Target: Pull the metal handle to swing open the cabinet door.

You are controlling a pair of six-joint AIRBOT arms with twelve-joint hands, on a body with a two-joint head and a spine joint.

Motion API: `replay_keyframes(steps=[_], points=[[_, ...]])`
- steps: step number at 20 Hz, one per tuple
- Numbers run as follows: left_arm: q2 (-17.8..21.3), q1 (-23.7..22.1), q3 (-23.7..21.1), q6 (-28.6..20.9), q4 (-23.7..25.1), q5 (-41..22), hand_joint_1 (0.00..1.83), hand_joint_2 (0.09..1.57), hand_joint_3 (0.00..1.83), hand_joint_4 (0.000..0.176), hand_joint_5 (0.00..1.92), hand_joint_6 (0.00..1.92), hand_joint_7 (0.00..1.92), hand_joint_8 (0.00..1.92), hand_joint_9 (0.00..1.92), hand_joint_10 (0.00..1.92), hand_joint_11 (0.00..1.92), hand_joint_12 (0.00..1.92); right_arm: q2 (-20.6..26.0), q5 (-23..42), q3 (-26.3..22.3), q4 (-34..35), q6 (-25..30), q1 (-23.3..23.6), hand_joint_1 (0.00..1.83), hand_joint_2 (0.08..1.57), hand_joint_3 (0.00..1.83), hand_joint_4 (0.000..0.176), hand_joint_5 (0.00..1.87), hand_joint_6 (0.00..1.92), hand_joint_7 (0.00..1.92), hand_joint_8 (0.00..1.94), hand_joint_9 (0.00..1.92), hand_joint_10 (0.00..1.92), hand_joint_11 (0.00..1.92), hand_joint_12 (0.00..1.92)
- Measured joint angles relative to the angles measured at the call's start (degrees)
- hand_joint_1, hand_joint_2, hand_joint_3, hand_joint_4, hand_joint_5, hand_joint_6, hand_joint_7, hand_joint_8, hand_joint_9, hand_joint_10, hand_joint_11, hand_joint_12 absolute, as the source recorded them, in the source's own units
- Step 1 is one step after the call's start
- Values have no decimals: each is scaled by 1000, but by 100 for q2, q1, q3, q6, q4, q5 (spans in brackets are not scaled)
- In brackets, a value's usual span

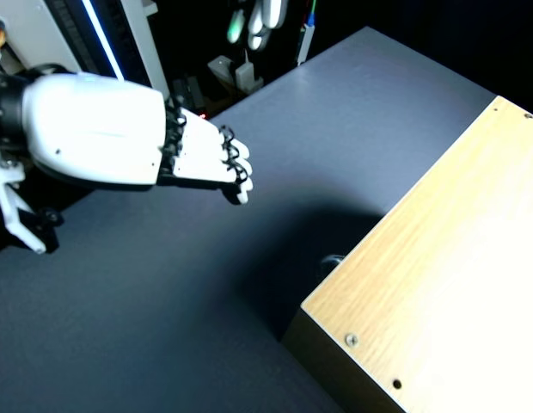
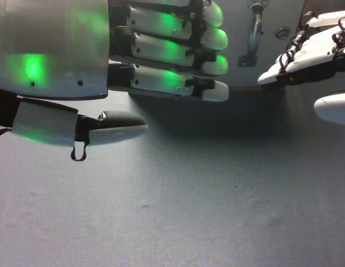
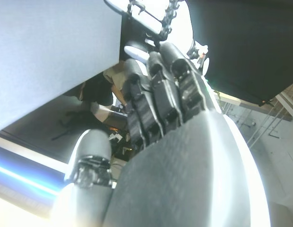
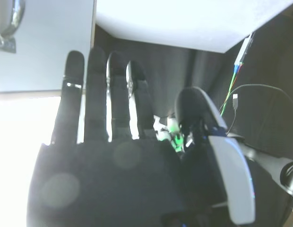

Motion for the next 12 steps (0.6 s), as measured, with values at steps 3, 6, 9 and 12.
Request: replay_keyframes(steps=[3,6,9,12], points=[[0,0,0,0,7,2,0,1571,75,0,347,1,344,0,308,0,1,675,-4,-7,2,-7,28,0,0,1571,63,0,349,11,345,2,317,6,0,834],[0,0,0,0,4,4,0,1571,72,0,340,0,342,0,306,0,1,676,-87,-9,68,4,48,0,0,1571,66,0,346,8,345,2,315,4,0,834],[0,0,0,-2,2,2,0,1571,51,0,345,1,347,1,307,0,0,668,-146,-7,168,39,68,-50,0,1571,62,0,366,10,363,5,333,7,0,866],[0,0,0,-2,7,7,0,1571,54,0,339,0,342,0,303,1,0,647,-240,-28,297,-24,81,-146,0,1571,66,0,381,13,374,7,339,7,0,870]])
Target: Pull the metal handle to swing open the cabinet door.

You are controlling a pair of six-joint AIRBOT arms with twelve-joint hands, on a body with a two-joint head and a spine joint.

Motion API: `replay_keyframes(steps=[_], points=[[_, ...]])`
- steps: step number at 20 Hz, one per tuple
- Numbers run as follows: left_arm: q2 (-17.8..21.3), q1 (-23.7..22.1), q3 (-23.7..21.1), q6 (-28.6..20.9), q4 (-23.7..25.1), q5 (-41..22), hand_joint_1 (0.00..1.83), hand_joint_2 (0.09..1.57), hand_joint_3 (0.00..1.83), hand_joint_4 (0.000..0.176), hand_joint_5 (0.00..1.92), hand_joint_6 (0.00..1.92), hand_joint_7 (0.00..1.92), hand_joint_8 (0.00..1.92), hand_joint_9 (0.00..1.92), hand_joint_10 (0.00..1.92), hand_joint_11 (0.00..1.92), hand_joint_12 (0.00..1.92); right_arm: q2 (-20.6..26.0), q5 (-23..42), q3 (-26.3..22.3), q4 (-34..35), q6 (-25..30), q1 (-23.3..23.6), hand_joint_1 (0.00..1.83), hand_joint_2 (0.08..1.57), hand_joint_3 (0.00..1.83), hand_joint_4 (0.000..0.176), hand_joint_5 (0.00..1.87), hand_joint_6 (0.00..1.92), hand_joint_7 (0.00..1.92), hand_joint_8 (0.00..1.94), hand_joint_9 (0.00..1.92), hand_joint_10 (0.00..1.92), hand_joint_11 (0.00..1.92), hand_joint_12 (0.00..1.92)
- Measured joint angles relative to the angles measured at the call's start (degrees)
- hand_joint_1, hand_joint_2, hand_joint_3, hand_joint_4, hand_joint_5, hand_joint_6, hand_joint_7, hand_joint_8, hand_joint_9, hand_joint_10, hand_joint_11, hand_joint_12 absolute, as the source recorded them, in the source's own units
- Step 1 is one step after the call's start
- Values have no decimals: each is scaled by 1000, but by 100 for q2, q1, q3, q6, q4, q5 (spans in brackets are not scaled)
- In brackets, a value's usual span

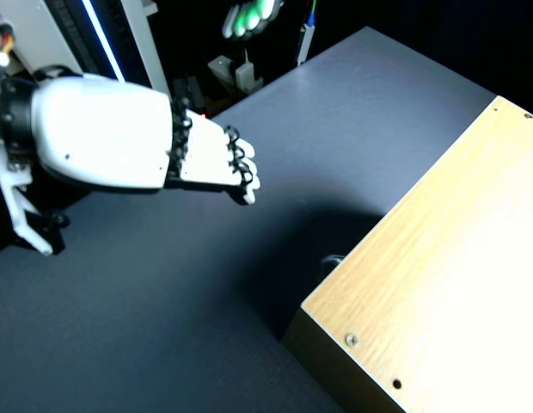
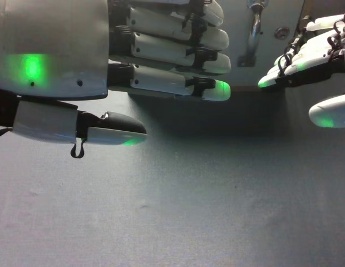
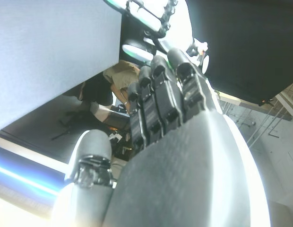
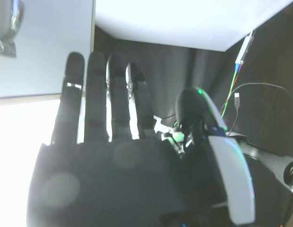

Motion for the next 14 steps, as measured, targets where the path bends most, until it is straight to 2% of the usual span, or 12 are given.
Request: replay_keyframes(steps=[6,14], points=[[0,0,0,0,-2,-7,0,1571,149,0,373,5,382,5,342,6,23,679,-350,-26,605,61,-7,-63,0,1571,86,0,353,0,345,0,313,0,0,815],[0,0,0,2,-4,-4,0,1571,126,0,349,7,366,4,328,3,0,698,-654,-72,1241,407,-4,-291,0,1571,126,0,367,2,363,2,319,2,0,840]])
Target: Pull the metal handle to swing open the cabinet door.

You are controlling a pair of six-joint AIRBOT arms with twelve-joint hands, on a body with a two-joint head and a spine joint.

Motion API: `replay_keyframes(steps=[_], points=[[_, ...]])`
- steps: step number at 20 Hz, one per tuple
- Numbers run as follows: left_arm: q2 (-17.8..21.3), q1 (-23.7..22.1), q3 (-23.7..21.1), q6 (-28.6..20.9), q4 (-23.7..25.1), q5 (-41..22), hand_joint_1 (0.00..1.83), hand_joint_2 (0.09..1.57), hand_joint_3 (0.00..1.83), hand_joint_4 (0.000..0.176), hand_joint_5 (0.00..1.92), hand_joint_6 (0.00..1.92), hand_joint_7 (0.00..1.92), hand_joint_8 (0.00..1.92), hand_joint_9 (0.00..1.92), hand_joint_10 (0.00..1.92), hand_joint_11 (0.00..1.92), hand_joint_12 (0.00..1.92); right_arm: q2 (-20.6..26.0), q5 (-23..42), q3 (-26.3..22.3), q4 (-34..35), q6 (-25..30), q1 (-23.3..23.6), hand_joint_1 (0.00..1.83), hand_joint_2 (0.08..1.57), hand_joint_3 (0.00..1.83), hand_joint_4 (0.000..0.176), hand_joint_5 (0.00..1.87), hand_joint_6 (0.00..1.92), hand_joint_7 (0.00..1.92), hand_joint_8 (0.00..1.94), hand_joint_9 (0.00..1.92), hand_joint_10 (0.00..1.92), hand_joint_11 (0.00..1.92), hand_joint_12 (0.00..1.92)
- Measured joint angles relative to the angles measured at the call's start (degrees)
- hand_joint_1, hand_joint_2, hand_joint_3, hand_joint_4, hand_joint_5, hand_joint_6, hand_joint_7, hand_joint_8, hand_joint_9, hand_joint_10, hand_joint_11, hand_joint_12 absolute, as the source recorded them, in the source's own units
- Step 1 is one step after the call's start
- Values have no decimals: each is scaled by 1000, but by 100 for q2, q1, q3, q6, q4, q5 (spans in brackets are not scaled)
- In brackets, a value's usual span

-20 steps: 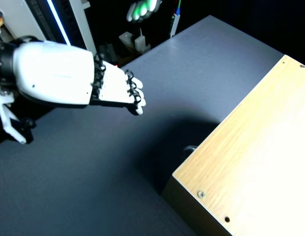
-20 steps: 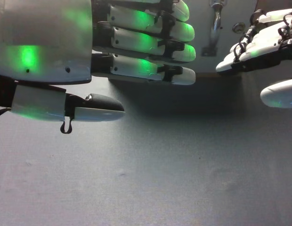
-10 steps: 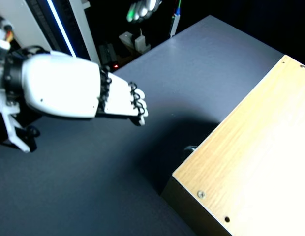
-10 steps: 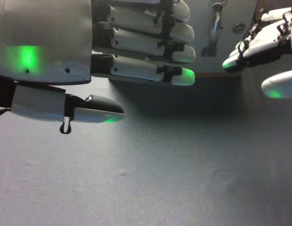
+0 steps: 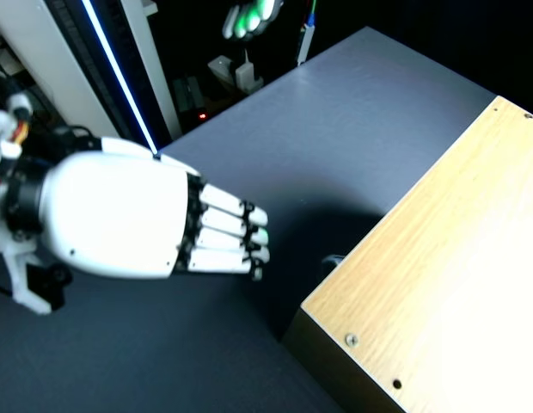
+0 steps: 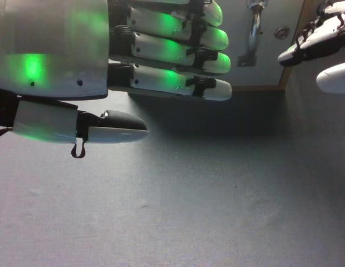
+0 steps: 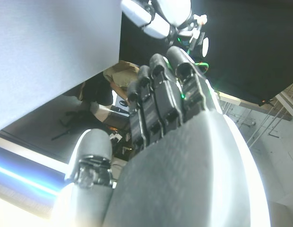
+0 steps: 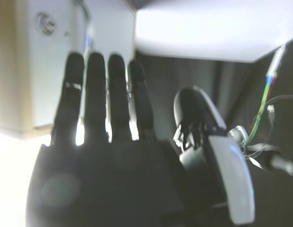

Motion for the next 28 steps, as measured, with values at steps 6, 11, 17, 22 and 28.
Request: replay_keyframes(steps=[6,11,17,22,28], points=[[0,0,0,0,0,-7,0,1571,138,0,370,6,385,5,351,7,18,717,22,-52,-22,1558,-1513,-354,0,1571,112,0,379,7,370,5,326,5,0,875],[0,0,0,0,2,-2,0,1571,128,0,375,4,389,4,354,4,21,717,81,-170,-13,2035,-2369,-422,0,1571,119,0,378,5,374,4,331,5,0,878],[0,0,0,0,2,2,0,1571,131,0,382,3,388,1,352,1,20,716,33,-179,66,2581,-3493,-575,0,1571,118,0,382,4,376,2,331,3,0,875],[0,0,0,0,2,-2,0,1571,121,0,387,3,394,2,357,2,27,718,28,-256,168,2970,-4000,-654,0,1571,109,0,395,6,388,4,340,4,0,889],[0,0,0,0,4,-7,0,1571,126,0,381,2,392,2,356,3,25,714,-22,245,422,2417,-1834,-708,0,1571,112,0,391,1,387,0,342,1,0,890]])
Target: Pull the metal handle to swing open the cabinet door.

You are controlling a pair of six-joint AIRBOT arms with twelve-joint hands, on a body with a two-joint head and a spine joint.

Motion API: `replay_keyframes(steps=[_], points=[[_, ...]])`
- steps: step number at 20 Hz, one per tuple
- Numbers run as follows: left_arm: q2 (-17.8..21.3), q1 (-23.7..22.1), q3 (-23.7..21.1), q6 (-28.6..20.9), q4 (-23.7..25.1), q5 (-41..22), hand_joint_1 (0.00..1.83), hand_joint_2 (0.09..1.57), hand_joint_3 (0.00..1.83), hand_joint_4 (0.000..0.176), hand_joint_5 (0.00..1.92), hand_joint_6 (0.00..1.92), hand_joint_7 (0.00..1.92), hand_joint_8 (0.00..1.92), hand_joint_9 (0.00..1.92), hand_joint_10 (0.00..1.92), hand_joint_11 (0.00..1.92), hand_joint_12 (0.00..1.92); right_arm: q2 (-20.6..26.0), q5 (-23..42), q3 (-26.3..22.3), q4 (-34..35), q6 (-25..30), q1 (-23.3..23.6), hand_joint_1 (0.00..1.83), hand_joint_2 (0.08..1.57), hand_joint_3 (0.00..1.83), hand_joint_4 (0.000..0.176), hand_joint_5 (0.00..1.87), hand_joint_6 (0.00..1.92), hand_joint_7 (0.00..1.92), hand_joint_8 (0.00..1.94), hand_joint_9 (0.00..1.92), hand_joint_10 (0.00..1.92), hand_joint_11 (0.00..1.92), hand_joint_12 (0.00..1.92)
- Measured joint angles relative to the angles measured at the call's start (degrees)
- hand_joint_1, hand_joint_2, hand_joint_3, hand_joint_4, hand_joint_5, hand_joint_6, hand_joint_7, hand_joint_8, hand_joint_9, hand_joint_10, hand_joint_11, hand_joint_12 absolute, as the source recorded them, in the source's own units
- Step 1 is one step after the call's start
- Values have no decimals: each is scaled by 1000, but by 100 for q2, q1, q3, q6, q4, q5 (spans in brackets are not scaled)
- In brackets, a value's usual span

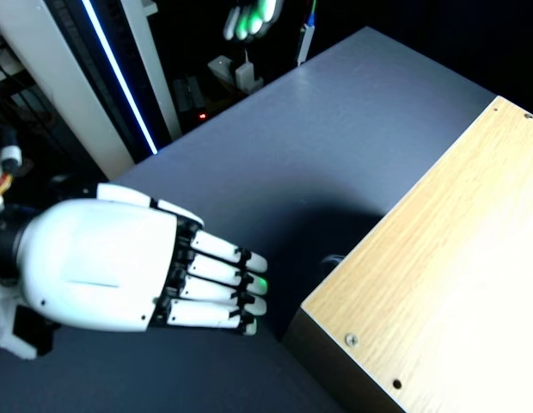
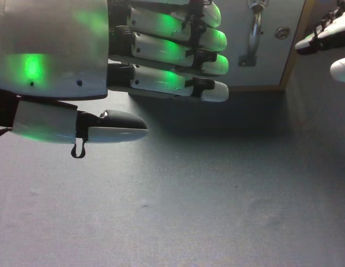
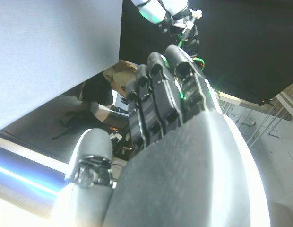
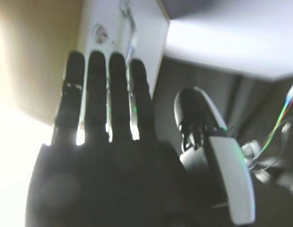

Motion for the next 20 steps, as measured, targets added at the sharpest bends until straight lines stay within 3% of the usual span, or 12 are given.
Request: replay_keyframes(steps=[4,8,10,16,20], points=[[0,0,0,0,-4,4,0,1571,122,0,370,0,381,0,349,0,24,713,-133,251,114,-168,1394,0,0,1571,116,0,383,1,379,0,333,0,0,871],[0,0,0,0,-2,7,0,1571,120,0,374,2,386,2,352,2,28,716,-195,269,205,-199,2389,0,0,1571,118,0,392,3,383,1,335,0,0,882],[0,0,0,-2,-4,4,0,1571,117,0,377,3,385,2,350,1,24,715,-219,-9,258,7,2785,0,0,1571,117,0,387,1,380,2,332,2,0,862],[0,0,0,-2,-7,4,0,1571,139,0,385,4,393,3,358,4,24,722,-459,-748,750,0,4955,-81,0,1571,119,0,401,3,391,1,345,3,0,893],[0,0,0,-2,-7,-2,0,1571,137,0,382,1,391,2,356,2,22,724,-516,-796,848,-114,5484,-229,0,1571,124,0,404,2,398,2,356,4,0,917]])
